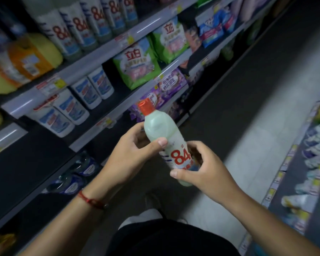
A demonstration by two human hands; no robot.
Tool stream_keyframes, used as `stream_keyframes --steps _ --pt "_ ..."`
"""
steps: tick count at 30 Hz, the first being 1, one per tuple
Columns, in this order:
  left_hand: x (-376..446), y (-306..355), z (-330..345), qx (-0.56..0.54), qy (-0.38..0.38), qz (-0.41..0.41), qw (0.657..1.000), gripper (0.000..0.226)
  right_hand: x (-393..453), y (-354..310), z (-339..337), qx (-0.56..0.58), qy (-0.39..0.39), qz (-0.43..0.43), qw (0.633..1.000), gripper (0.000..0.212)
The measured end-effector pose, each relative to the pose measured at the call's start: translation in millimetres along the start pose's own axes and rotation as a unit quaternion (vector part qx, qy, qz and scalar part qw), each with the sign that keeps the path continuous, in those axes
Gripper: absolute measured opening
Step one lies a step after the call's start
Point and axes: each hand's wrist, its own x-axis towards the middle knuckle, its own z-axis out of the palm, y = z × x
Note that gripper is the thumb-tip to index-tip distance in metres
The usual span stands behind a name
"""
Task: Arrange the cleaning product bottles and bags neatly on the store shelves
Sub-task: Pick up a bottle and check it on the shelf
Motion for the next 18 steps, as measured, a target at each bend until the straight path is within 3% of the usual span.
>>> stream_keyframes --steps 10,18 --pt "94.9 -4.4 4.0 -0.101 -0.002 -0.018 0.995 0.053 78.3 -20.5 -50.8 -0.063 0.017 -0.013 0.998 0.062" --pt "207.1 18.8 -12.7 -0.172 0.031 -0.027 0.984 0.042 186.8 -50.1 -82.3 -0.103 -0.012 0.013 0.995 0.062"
